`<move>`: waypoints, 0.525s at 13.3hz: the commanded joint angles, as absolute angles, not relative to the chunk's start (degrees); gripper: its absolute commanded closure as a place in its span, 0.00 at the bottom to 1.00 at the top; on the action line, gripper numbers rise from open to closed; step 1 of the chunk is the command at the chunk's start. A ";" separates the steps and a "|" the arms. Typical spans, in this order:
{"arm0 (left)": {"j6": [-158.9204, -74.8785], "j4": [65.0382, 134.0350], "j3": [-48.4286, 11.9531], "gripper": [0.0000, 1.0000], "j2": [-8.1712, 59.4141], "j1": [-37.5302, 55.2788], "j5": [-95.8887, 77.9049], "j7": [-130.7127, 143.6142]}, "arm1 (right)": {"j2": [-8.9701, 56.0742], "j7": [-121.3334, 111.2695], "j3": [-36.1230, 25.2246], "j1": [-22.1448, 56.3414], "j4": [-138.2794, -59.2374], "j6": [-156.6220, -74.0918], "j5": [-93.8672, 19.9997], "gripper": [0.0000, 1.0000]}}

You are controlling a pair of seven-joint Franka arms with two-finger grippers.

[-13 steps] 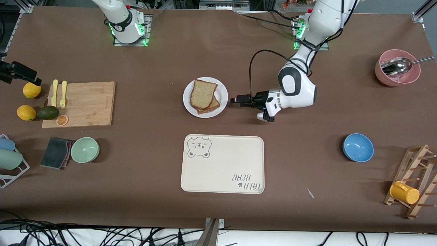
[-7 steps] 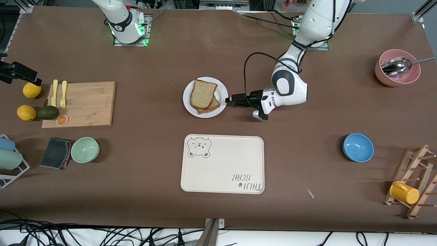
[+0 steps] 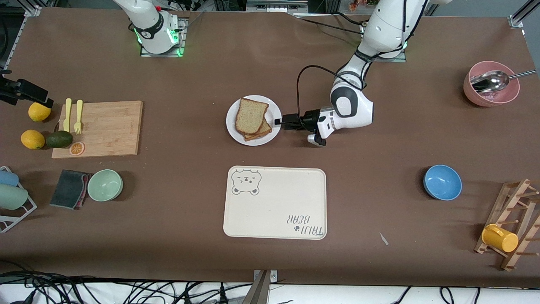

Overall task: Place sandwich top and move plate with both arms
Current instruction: 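Reach the left gripper across to the white plate rim, then close the left gripper on the plate rim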

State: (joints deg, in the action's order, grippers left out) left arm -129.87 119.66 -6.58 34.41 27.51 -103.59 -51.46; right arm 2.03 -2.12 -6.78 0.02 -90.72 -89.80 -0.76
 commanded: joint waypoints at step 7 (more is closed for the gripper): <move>-130.17 119.97 -6.24 0.08 35.59 29.88 -107.93 -61.43 | 2.64 -1.94 -6.59 -0.09 -89.82 -89.82 -0.88 0.00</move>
State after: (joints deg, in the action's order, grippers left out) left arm -129.87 119.73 -6.60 35.27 29.11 -105.56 -57.76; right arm 2.09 -2.12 -6.78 0.02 -90.72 -89.81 -0.76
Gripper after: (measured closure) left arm 0.079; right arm 0.000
